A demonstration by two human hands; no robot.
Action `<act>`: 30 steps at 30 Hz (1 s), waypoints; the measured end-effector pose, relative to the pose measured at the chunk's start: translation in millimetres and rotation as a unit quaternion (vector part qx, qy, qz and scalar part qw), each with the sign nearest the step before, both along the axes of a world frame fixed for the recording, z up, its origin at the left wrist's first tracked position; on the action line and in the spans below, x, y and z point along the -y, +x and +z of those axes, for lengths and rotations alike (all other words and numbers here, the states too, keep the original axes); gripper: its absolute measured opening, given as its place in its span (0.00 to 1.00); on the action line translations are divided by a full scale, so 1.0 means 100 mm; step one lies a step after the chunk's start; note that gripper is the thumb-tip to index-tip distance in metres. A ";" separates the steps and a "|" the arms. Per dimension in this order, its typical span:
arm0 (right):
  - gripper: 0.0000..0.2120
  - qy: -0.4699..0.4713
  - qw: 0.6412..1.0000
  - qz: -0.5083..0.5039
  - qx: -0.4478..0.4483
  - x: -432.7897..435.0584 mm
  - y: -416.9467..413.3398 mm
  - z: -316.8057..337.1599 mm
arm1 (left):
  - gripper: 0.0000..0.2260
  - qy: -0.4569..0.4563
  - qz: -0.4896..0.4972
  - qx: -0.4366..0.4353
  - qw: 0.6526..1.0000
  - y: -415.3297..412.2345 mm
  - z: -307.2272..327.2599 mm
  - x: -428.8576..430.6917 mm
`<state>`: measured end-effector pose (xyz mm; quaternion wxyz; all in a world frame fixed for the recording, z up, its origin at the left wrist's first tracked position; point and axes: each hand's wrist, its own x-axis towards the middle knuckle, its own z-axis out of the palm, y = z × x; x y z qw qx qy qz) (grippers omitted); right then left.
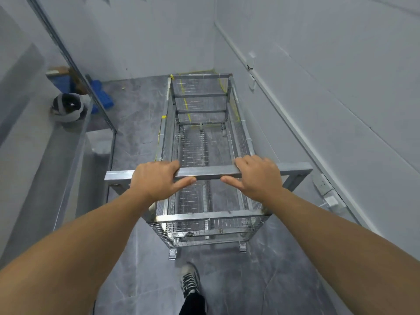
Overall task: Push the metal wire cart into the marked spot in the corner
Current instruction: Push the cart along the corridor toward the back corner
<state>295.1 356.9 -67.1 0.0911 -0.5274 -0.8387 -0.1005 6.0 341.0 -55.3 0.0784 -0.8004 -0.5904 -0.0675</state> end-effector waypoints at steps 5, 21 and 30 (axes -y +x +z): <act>0.37 0.011 0.999 -0.039 -0.010 -0.47 -0.13 0.00 | 0.26 0.033 -0.034 0.003 0.999 -0.07 -0.01 -0.52; 0.32 0.012 0.996 -0.082 -0.030 -2.00 -0.38 -0.03 | 0.26 0.023 -0.034 0.026 0.999 -0.25 -0.03 -2.11; 0.34 0.028 0.997 -0.060 -0.046 -2.99 -0.43 -0.04 | 0.24 0.022 0.033 0.040 0.998 -0.24 -0.06 -3.00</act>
